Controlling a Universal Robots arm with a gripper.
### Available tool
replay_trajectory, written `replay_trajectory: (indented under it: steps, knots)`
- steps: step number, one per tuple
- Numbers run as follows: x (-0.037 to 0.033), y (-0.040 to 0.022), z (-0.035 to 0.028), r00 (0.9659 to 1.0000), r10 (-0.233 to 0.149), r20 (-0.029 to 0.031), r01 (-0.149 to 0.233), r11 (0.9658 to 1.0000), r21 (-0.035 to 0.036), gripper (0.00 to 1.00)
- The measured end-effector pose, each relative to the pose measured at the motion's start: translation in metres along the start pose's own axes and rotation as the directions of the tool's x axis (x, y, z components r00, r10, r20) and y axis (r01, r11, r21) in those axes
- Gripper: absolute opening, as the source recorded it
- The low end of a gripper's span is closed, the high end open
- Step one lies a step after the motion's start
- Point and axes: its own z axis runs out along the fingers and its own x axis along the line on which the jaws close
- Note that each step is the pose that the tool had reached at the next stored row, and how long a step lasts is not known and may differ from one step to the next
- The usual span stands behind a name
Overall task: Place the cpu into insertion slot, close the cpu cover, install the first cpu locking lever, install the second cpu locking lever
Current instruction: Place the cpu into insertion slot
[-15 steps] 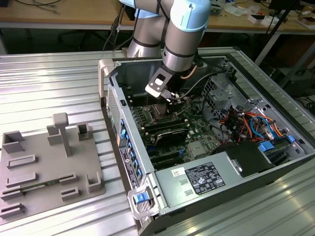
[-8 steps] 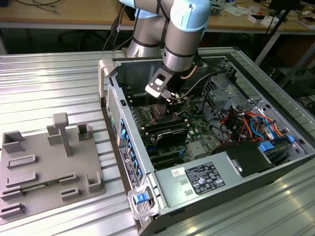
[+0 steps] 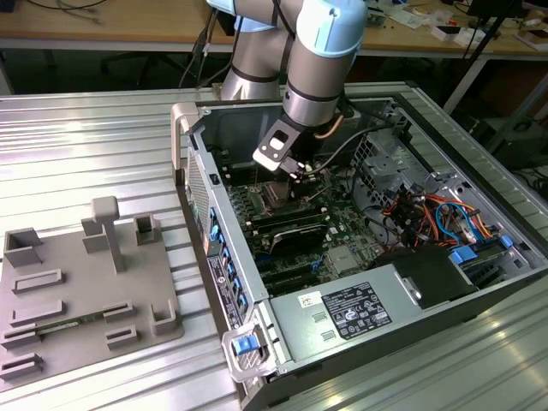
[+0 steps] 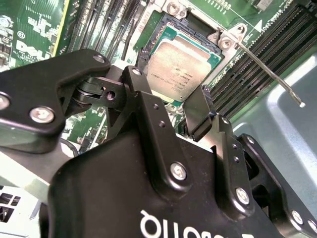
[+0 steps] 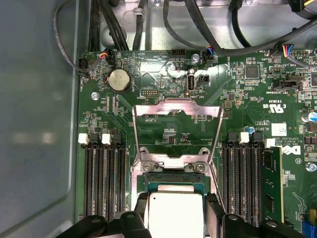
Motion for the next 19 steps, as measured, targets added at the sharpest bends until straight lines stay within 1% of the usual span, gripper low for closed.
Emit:
replay_trajectory:
  steps: [3,6,7,10,16,19]
  knots:
    - [-0.0001,-0.0002,0.0029,1.0,0.001,0.0001,-0.001,1.0,0.0001,0.54]
    - [-0.0001,-0.0002,0.0045,1.0,0.003,-0.0008,-0.003,1.0,0.003,0.54]
    - [-0.0001,-0.0002,0.0053,1.0,0.008,-0.0005,-0.008,1.0,0.0046,0.54]
    - [-0.0002,-0.0003,0.0063,0.9997,0.024,0.0009,-0.024,0.9997,0.0064,0.54]
    - [-0.0002,-0.0004,0.0076,0.9998,0.018,-0.0002,-0.018,0.9998,0.0068,0.54]
    - [-0.0002,0.0001,0.0081,1.0,0.004,-0.0011,-0.004,1.0,0.007,0.54]
